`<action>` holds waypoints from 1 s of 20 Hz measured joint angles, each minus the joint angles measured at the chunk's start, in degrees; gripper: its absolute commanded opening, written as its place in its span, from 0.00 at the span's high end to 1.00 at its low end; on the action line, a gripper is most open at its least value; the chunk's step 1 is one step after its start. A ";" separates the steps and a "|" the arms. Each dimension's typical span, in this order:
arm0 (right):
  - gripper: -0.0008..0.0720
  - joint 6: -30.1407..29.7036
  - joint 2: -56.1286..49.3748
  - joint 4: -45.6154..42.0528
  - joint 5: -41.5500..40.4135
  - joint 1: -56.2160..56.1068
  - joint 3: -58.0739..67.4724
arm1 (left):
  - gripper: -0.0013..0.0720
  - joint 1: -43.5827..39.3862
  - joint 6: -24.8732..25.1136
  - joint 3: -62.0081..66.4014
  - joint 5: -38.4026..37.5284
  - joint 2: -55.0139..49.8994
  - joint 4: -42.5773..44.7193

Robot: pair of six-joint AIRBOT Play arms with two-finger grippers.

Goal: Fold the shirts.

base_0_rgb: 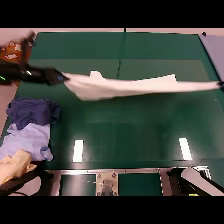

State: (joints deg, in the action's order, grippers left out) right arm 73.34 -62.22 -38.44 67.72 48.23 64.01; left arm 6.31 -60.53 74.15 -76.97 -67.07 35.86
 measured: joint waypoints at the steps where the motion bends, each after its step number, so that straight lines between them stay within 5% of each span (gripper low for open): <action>1: 0.97 -0.02 1.81 4.55 0.02 -0.07 2.60 | 0.95 0.00 -1.09 5.07 -0.28 2.05 0.00; 6: 0.97 -0.07 9.22 25.46 -2.08 -0.04 14.53 | 0.95 0.07 -6.45 33.29 1.36 9.57 -0.17; 11: 0.97 1.05 12.94 32.68 -5.75 1.18 26.40 | 0.95 0.07 -13.35 47.19 3.98 13.92 3.56; 15: 0.97 1.44 13.49 29.99 -6.43 0.28 29.18 | 0.95 0.07 -17.88 45.40 3.39 14.97 11.96; 20: 0.97 1.31 9.09 14.69 -10.95 -11.32 20.68 | 0.95 0.00 -18.67 28.30 7.43 10.78 15.74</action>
State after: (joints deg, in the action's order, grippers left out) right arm 74.65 -53.12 -23.75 56.77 36.91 84.68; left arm 6.31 -79.20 102.45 -69.54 -56.29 51.59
